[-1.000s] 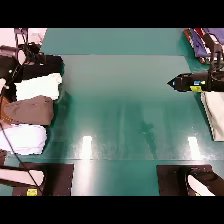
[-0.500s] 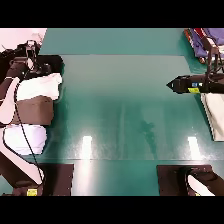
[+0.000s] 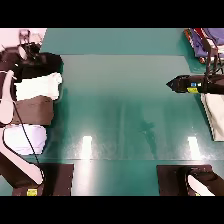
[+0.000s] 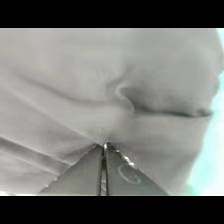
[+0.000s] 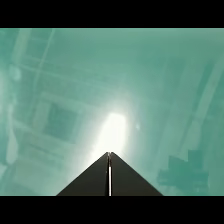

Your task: Fold the shirts.

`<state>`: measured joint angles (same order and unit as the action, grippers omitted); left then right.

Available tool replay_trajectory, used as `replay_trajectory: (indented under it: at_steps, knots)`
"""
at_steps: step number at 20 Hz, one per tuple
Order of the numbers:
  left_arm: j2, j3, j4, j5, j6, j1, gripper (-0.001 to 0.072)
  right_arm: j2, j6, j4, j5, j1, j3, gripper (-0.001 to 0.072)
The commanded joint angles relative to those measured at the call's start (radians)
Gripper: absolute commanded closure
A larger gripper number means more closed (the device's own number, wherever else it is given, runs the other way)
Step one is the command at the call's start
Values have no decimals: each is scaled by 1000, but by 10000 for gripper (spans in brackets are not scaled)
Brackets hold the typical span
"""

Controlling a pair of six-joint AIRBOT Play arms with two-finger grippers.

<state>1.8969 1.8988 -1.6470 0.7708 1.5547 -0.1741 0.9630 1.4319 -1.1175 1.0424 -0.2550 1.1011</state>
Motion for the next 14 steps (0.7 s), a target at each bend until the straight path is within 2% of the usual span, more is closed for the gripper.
replay_trajectory:
  at_steps: [1,6,9,11,14]
  knots:
    - [-138,96,23,84,2,11,685,-1,0,-5,-8,0,53,697]
    - [-512,130,27,187,-36,127,685,0,-2,-62,-29,0,277,697]
    - [-686,130,24,307,-44,260,686,0,-5,-89,-29,2,397,697]
    - [-734,130,23,386,-35,366,687,0,-14,-89,-23,2,459,697]
    - [-741,80,14,461,35,568,687,-1,-27,-89,8,2,522,697]
